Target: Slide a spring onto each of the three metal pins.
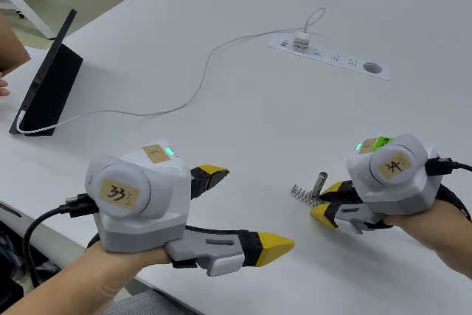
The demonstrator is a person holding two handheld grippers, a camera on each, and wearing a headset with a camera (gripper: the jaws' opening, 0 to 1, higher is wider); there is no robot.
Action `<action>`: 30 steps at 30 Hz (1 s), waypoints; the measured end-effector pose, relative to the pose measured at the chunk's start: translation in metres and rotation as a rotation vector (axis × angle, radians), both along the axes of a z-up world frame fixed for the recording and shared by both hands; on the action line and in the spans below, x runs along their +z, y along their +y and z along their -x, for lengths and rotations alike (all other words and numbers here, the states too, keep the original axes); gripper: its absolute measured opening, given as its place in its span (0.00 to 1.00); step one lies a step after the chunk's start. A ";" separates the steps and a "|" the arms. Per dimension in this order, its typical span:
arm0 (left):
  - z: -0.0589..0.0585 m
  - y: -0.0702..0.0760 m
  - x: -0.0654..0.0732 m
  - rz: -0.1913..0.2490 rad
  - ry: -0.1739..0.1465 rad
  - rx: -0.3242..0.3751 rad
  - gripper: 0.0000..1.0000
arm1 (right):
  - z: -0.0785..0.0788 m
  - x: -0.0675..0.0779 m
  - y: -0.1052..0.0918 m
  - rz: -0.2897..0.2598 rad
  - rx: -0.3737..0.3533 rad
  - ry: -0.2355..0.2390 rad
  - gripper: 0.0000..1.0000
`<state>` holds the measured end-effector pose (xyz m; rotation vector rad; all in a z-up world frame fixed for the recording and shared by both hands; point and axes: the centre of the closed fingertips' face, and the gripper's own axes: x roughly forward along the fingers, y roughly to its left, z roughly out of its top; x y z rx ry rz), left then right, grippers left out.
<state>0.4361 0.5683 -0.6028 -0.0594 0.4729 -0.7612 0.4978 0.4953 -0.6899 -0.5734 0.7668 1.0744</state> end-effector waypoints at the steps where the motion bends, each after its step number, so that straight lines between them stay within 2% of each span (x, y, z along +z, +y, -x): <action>1: 0.000 0.000 -0.001 -0.002 0.002 -0.001 0.84 | 0.000 0.000 0.001 -0.007 0.001 0.004 0.16; 4: 0.001 0.000 -0.002 -0.008 0.005 -0.005 0.83 | 0.001 -0.001 0.001 -0.027 -0.012 0.037 0.13; 11: 0.002 -0.001 -0.003 -0.013 0.005 -0.008 0.83 | 0.004 0.000 0.002 -0.022 0.002 0.032 0.11; 15: 0.002 -0.001 -0.004 -0.023 0.009 -0.010 0.83 | 0.009 0.001 0.000 0.012 0.046 0.006 0.11; 18: 0.004 -0.003 -0.007 -0.037 0.013 -0.021 0.83 | 0.014 0.009 -0.001 -0.002 0.058 0.003 0.11; 21: 0.006 -0.006 -0.012 -0.072 0.013 -0.042 0.83 | 0.017 0.018 -0.007 0.007 0.078 -0.032 0.11; 27: 0.009 -0.011 -0.013 -0.095 -0.001 -0.086 0.81 | 0.022 0.033 -0.018 -0.008 0.089 -0.068 0.11; 30: 0.009 -0.011 -0.015 -0.106 0.005 -0.093 0.80 | 0.025 0.038 -0.026 -0.001 0.100 -0.086 0.11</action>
